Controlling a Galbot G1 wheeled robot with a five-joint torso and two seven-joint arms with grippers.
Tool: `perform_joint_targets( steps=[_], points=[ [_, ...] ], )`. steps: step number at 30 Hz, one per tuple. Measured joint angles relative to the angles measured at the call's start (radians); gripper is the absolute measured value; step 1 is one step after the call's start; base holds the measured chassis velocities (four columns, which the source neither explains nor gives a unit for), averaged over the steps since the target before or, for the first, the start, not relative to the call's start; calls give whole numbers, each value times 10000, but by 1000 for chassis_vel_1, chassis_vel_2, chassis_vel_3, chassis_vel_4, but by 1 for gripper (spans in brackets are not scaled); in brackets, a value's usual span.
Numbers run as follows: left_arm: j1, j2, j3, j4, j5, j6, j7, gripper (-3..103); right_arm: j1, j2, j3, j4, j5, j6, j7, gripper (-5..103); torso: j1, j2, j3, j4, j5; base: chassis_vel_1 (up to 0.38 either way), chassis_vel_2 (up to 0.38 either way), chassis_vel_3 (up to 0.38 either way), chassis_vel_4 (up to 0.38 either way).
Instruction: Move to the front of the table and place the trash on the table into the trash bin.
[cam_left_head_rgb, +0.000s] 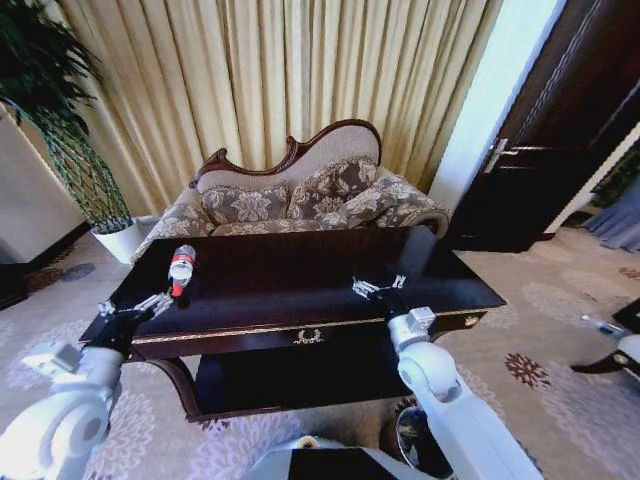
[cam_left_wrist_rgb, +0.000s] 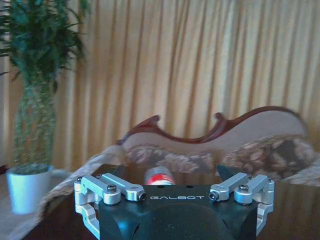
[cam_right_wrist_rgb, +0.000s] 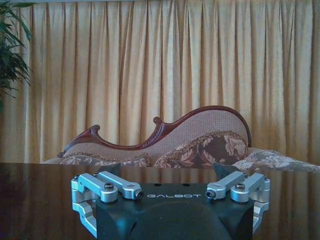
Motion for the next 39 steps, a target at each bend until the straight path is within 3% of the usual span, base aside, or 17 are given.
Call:
perform_joint_targets(
  steps=[1, 3, 5, 9, 20, 26, 33, 36, 39],
  points=[
    [0, 0, 0, 0, 0, 0, 0, 100, 0, 0, 0, 0, 0, 0, 0, 100, 0, 0, 0, 0, 0, 0, 0, 0, 0],
    [-671, 735, 220, 92, -742, 675, -1109, 100, 18, 1, -52, -43, 3, 0, 15, 100, 1, -1, 1, -5, 2, 0, 0, 0, 0],
    [-1152, 1351, 357, 379, -1152, 1137, -1659, 100, 12, -1, -85, -83, -9, 0, 19, 100, 5, -3, 3, -5, 2, 0, 0, 0, 0],
    [-1528, 2052, 709, 1036, -1337, 1336, -1992, 100, -16, -2, -117, -153, -41, 0, 21, 100, 6, -3, 4, 0, 0, 0, 0, 0, 0],
    [-2805, 3029, 1781, 2439, -2315, 1398, -2059, 100, 25, 10, -244, -350, -71, 0, 20, 100, 5, -4, 4, -3, 0, 0, 0, 0, 0],
    [-3426, 3701, 2229, 2703, -3849, 2176, -3021, 100, 149, -30, -244, -526, -71, 5, 18, 100, 4, -3, 3, -2, 1, 0, 0, 0, 0],
    [-3859, 4550, 2508, 3156, -4629, 2493, -2786, 100, 342, -17, -319, -688, -69, 20, 11, 100, 5, -3, 3, -2, 2, 0, 0, 0, 0],
    [-4296, 5035, 2894, 3665, -4669, 2496, -2006, 100, 396, 24, -371, -740, -67, 30, -26, 100, 5, -3, 3, 1, 2, 0, 0, 0, 0],
    [-5065, 5190, 3570, 3887, -4887, 2601, -1956, 100, 428, 65, -380, -797, -67, 47, -43, 100, 5, -3, 3, -3, 2, 0, 0, 0, 0]
  ],
)
